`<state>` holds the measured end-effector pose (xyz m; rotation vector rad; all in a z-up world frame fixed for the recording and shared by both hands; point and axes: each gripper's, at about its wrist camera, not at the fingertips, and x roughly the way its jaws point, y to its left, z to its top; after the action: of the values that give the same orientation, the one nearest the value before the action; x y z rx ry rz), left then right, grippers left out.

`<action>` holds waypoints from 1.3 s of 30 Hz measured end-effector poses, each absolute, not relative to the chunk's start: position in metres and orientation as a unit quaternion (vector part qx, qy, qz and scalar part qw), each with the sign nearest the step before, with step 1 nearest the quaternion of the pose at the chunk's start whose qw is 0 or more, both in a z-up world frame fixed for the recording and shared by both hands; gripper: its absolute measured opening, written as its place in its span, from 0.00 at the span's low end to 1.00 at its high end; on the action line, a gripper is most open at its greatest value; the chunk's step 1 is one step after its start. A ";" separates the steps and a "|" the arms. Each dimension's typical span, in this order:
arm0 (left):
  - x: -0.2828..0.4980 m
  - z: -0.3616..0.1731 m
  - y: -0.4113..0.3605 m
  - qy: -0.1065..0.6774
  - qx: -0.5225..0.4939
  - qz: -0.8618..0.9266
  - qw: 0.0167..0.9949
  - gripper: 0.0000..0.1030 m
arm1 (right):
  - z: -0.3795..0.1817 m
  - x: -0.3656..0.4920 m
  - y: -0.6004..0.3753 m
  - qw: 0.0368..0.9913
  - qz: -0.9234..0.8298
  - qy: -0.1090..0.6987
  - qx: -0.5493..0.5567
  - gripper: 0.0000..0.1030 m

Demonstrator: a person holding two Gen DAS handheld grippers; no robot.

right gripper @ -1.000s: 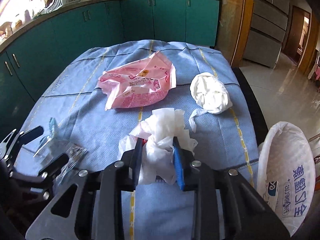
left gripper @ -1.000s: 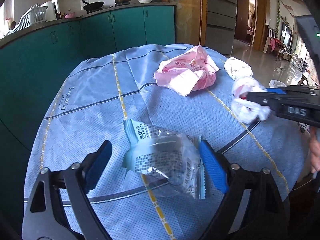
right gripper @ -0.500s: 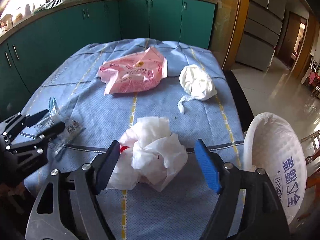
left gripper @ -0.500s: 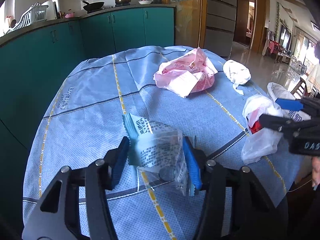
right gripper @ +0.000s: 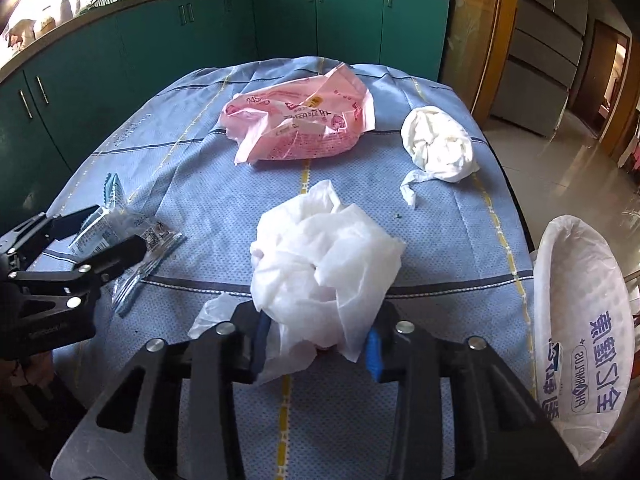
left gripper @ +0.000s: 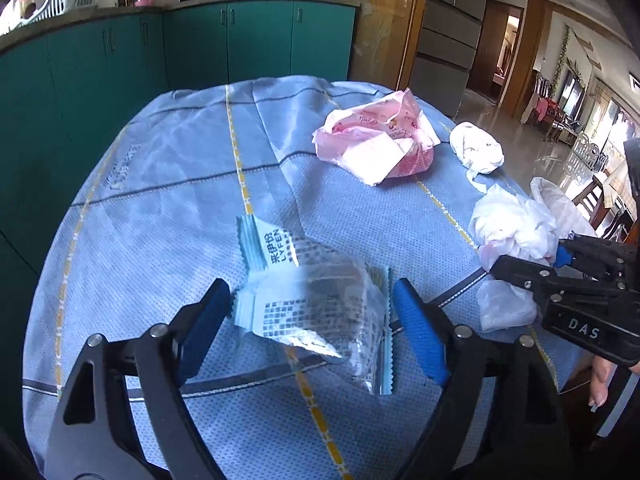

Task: Collect trash
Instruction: 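Grasp the white crumpled plastic bag with the right tool while the left tool grasps the clear packet, then carry the white bag and clear packet over the bin and release both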

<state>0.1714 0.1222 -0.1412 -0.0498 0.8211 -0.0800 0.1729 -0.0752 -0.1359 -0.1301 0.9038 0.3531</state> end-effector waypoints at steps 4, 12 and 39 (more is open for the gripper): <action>0.173 -0.145 0.117 0.401 -0.008 -0.036 0.916 0.67 | -0.134 0.172 -0.082 0.884 0.167 0.433 -0.053 0.36; 0.171 -0.140 0.118 0.384 -0.004 -0.022 0.923 0.55 | -0.129 0.172 -0.090 0.896 0.148 0.417 -0.049 0.71; 0.161 -0.113 0.098 0.328 0.042 -0.001 0.944 0.39 | -0.079 0.140 -0.237 0.937 0.054 0.340 0.048 0.28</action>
<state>0.1607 0.0981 -0.1127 0.0854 0.6689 -0.0018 0.1401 -0.2367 -0.0789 0.0986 0.6955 0.1096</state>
